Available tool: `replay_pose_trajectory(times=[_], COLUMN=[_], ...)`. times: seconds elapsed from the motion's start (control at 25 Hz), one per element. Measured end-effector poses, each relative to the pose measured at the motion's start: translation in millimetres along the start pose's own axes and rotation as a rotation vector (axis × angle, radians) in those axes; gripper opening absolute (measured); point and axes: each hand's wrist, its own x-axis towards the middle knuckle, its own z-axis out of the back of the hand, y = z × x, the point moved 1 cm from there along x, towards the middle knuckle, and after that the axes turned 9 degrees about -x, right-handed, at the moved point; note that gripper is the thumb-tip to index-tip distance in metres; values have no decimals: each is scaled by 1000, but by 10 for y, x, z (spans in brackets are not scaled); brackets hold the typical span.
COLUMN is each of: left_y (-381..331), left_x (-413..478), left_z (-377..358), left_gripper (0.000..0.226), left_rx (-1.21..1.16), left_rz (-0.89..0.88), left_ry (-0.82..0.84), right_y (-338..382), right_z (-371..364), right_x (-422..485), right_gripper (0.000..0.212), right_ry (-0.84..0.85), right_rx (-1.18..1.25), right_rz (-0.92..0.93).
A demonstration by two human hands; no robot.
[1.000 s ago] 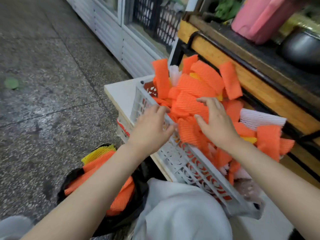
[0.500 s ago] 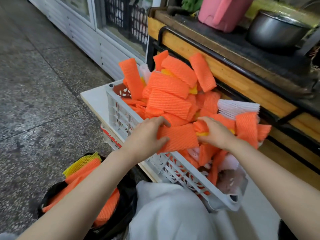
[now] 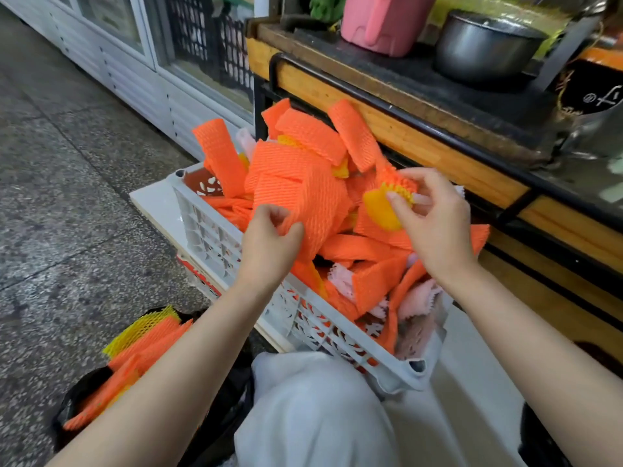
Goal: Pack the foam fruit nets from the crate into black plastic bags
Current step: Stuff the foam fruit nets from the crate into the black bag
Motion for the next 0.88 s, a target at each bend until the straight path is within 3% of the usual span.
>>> replay_pose_trajectory(times=[0.12, 0.24, 0.36, 0.4, 0.52, 0.64, 0.76, 0.88], left_y=[30, -16, -93, -104, -76, -81, -118, -123], left_x=[-157, -290, -351, -360, -386, -370, -354, -352], left_z=[-194, -336, -343, -338, -410, -515, -586, -673], left_gripper=[12, 25, 20, 25, 23, 25, 25, 25], left_rx=[-151, -445, -733, -741, -461, -277, -217, -220], left_rz=[172, 371, 495, 510, 372, 257, 199, 209], left_ry=[134, 319, 428, 442, 445, 290, 240, 239], right_y=[209, 161, 35, 20, 34, -78, -495, -893], right_z=[72, -10, -8, 23, 131, 230, 331, 353], right_x=[-308, -660, -830, -852, -908, -900, -683, -474], right_gripper=[24, 26, 24, 23, 26, 32, 47, 85], right_ry=[0, 194, 290, 298, 353, 348, 130, 201], right_rx=[59, 67, 93, 93, 94, 119, -75, -321], right_rz=[120, 181, 182, 183, 198, 139, -140, -454])
